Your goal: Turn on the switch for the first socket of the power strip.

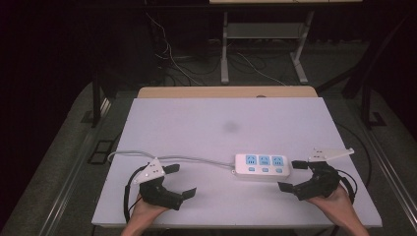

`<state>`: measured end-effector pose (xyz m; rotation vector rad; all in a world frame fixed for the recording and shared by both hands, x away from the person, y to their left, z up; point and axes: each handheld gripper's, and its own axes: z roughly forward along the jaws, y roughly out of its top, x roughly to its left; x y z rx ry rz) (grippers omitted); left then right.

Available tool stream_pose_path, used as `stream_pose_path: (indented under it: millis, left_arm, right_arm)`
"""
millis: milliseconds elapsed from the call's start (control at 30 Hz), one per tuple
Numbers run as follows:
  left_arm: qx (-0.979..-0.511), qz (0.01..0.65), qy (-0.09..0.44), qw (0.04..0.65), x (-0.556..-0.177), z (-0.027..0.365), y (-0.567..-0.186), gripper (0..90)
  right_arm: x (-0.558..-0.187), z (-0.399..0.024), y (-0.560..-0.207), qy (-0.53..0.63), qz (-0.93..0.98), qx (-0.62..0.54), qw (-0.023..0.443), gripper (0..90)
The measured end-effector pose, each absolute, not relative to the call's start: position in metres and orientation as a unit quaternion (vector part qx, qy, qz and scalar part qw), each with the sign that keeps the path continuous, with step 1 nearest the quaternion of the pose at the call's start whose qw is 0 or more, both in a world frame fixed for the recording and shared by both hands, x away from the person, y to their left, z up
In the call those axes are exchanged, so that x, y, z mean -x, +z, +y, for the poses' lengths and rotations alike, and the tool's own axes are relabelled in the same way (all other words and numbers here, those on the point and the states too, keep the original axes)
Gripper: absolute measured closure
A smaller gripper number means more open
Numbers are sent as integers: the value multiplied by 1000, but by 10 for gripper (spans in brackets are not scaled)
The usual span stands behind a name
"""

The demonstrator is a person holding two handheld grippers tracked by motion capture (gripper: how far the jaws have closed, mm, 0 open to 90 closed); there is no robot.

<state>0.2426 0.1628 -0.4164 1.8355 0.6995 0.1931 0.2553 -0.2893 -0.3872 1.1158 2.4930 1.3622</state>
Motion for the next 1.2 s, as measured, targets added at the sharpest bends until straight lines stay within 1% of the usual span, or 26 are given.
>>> stream_pose_path:
  millis: [667,1200]
  left_arm:
    - [-780,299,77,544,-243,161,-418,0]
    - [-781,300,76,542,-244,162,-418,0]
  right_arm:
    - [-290,-267,-365,400,851,-340,32,1]
    - [-311,-248,-363,376,866,-329,19,1]
